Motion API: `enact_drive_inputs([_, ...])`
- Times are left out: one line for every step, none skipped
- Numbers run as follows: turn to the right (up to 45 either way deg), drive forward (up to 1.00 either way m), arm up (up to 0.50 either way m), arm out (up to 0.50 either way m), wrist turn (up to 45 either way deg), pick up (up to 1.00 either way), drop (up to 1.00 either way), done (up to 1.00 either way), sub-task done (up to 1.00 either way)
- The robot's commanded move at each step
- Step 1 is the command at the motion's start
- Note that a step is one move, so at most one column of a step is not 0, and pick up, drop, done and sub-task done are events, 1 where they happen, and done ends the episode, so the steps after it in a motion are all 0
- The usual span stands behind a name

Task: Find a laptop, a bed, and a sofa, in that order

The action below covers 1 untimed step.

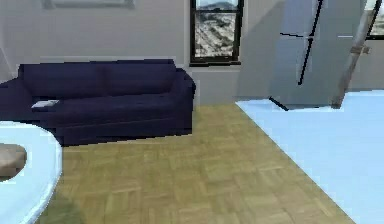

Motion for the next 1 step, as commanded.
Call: enact_drive_inputs([0.0,1.00,0.00,0.00,0.0,0.00,0.00,0.00,0.00])
